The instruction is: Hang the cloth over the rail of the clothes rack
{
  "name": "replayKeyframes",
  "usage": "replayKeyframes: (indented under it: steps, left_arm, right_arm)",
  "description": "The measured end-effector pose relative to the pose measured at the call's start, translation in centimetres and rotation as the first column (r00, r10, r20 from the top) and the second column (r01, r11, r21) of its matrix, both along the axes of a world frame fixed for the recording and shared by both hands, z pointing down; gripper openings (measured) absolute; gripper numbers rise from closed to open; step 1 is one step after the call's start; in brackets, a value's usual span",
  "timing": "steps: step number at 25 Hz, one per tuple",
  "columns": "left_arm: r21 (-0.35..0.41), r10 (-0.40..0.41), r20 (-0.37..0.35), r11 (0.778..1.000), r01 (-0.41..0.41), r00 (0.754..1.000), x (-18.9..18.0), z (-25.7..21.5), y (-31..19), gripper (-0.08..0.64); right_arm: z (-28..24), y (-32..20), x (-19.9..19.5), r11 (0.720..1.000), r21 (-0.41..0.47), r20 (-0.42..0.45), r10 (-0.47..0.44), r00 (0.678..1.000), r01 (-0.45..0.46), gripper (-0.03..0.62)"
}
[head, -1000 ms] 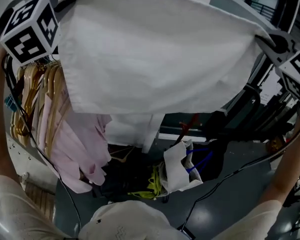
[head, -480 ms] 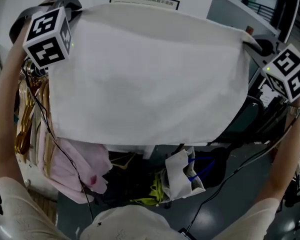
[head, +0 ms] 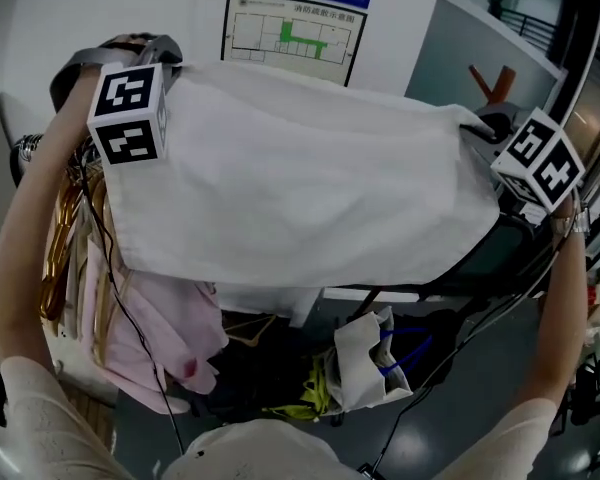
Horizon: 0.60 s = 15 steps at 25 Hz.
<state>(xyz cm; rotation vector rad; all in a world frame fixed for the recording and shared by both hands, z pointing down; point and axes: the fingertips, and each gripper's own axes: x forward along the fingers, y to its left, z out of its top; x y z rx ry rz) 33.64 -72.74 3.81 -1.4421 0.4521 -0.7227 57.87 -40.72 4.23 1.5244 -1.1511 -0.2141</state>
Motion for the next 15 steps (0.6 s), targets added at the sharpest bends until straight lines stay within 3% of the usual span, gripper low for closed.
replayKeyframes:
  steps: [5, 10, 15]
  left_arm:
    - [-0.051, 0.021, 0.025, 0.998, -0.020, 0.999, 0.3, 1.4, 0.0, 0.021]
    - [-0.100, 0.031, 0.076, 0.995, -0.024, 0.997, 0.5, 2.4, -0.1, 0.033]
    - [-0.114, 0.031, 0.114, 0.993, -0.018, 0.993, 0.7, 2.9, -0.7, 0.159]
  right_arm:
    - [3.5, -0.7, 0.2, 0.995, -0.102, 0.068, -0.008, 0.998, 0.015, 0.029]
    - [4.4, -0.9, 0.1, 0.993, -0.114, 0.079, -0.030, 0.996, 0.039, 0.031]
    - [4.1, -1.1, -0.4, 0.993, -0.102, 0.091, -0.049, 0.995, 0.058, 0.086]
